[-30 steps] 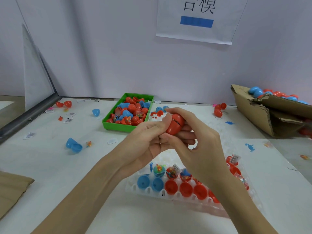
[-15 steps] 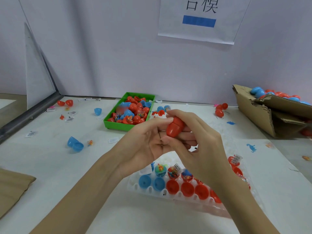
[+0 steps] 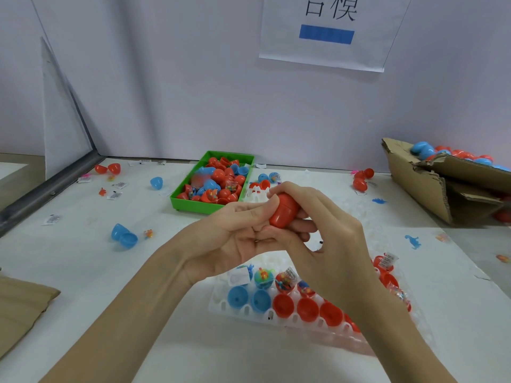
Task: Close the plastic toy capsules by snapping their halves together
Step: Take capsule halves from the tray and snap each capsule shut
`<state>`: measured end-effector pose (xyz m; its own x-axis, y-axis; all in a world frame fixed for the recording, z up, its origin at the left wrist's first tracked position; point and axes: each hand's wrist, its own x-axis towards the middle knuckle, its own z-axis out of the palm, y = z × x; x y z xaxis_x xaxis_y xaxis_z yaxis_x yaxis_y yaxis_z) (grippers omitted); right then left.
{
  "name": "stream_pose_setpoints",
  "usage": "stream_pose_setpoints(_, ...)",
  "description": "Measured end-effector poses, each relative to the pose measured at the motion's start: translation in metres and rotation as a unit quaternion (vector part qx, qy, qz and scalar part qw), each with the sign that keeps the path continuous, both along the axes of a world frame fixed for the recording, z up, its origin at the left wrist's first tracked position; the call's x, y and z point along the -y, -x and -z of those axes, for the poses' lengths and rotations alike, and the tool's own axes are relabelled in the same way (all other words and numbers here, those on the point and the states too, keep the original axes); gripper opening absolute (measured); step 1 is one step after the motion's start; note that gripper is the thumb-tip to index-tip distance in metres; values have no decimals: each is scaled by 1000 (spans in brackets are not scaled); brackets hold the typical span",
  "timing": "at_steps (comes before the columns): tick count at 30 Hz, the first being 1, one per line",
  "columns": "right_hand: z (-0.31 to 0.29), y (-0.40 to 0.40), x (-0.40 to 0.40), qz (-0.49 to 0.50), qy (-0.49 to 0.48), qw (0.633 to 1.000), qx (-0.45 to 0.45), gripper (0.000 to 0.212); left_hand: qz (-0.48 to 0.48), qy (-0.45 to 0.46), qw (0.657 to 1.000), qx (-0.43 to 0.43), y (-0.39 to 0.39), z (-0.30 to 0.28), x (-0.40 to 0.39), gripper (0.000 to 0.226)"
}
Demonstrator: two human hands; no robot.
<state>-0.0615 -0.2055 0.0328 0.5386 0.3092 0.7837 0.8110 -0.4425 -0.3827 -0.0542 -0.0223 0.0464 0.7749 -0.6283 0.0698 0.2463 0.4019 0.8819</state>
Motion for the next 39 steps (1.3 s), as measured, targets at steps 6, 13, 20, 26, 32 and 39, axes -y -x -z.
stream_pose_setpoints(6, 0, 2, -1, 3, -3, 999, -32, 41, -4, -15, 1000, -2, 0, 3, 4, 46)
stream_pose_setpoints(13, -2, -1, 2, 18, 14, 999, -35, 44, -16, -1, 999, -31, -2, 5, 9, 40)
stream_pose_setpoints(20, 1, -8, 6, 40, 76, 995, -41, 44, -146, -70, 987, 10, -5, 9, 12, 47)
stream_pose_setpoints(26, -1, -1, -5, -13, -62, 996, -65, 53, -72, 16, 997, -33, -1, 4, 8, 44)
stream_pose_setpoints(32, 2, 5, -9, 19, -57, 998, 17, 41, -18, 70, 997, -42, 5, 6, 13, 45)
stream_pose_setpoints(39, 4, -2, -2, 89, 17, 994, 57, 45, -57, 53, 993, -84, 5, 11, 24, 48)
